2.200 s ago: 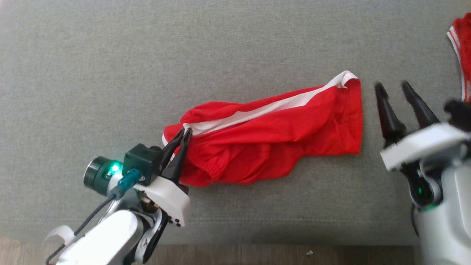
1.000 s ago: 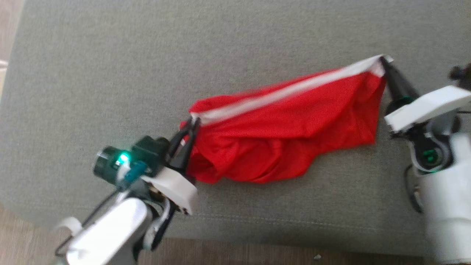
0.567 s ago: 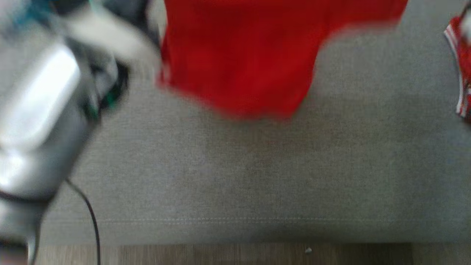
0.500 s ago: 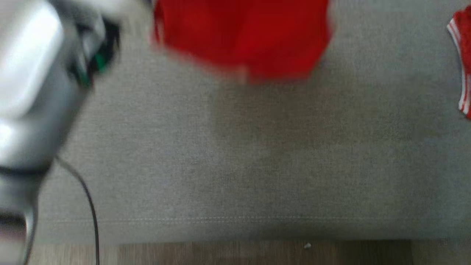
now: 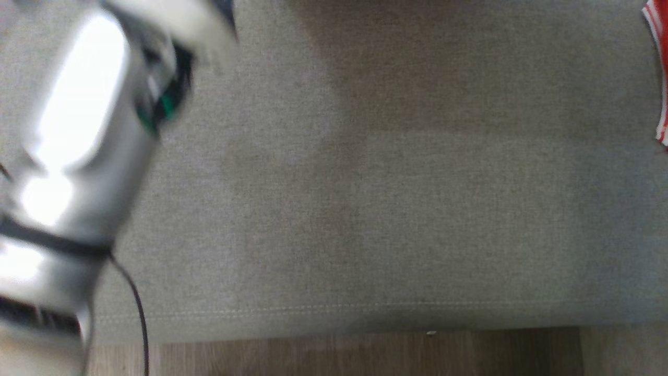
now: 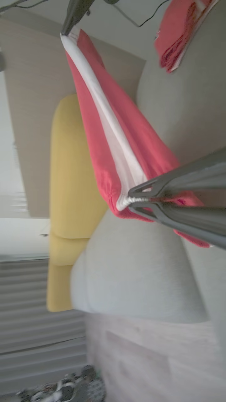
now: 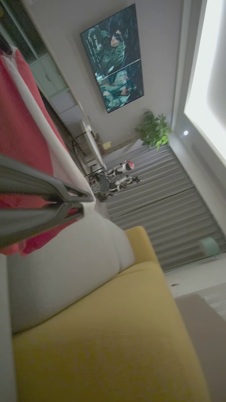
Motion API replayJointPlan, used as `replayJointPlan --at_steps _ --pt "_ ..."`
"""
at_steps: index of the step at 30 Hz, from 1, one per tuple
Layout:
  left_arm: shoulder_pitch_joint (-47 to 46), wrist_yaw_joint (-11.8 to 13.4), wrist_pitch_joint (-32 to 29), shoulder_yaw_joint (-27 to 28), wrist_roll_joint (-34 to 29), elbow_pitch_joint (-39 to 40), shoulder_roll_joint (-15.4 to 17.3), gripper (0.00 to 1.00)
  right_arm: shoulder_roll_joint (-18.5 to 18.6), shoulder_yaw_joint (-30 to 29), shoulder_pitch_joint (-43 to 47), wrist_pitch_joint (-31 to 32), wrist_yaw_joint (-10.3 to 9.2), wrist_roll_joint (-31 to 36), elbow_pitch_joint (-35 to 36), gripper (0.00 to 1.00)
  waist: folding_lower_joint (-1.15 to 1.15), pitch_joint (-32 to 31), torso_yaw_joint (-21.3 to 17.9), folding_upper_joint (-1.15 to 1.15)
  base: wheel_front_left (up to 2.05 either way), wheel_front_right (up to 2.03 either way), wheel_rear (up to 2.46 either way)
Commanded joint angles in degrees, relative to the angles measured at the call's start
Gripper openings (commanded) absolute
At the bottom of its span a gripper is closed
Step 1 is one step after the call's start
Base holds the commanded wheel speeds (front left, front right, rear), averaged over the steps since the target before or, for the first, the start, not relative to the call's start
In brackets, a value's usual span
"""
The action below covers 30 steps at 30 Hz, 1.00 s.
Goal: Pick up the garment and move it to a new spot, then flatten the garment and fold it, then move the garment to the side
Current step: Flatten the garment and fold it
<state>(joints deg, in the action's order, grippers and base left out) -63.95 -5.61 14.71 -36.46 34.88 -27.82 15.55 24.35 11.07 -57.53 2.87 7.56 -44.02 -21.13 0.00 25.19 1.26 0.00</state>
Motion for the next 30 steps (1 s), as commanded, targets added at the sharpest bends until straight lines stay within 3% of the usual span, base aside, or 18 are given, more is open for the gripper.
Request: replayJointPlan --at_steps 1,7,12,19,23,30 --pt "2.9 -0.5 0.3 1.3 -0.3 2.1 2.4 0.0 1.2 0.8 6.6 0.4 -0.08 -1.4 2.9 0.0 0.0 -0.5 0.0 0.0 0.0 0.0 0.0" --pt "23.9 -1.7 0.3 0.0 2.9 5.3 2.5 0.0 2.5 0.4 29.7 -0.8 -0.08 -2.3 7.6 0.0 0.0 -2.8 -0.2 0.0 0.0 0.0 0.0" --pt "38.0 -1.8 0.3 2.6 4.9 10.1 3.5 0.0 2.4 0.0 46.0 0.3 -0.08 -4.8 13.8 0.0 0.0 -4.6 -0.3 0.0 0.0 0.0 0.0" --pt "51.8 -0.5 0.3 3.6 0.7 20.3 6.3 0.0 4.9 -6.5 62.2 3.9 -0.08 -7.6 26.0 0.0 0.0 -6.2 1.2 0.0 0.0 0.0 0.0" --pt "51.3 1.0 -2.6 4.8 3.2 27.0 6.3 0.0 3.3 -14.7 62.0 9.8 -0.08 -5.0 31.7 0.0 0.0 -4.8 2.9 0.0 0.0 0.0 0.0" --pt "40.9 0.9 -7.8 5.4 6.1 23.3 2.2 0.0 -0.8 -16.9 45.1 21.8 -0.08 -1.0 26.7 0.0 0.0 -1.4 5.3 0.0 0.0 0.0 0.0"
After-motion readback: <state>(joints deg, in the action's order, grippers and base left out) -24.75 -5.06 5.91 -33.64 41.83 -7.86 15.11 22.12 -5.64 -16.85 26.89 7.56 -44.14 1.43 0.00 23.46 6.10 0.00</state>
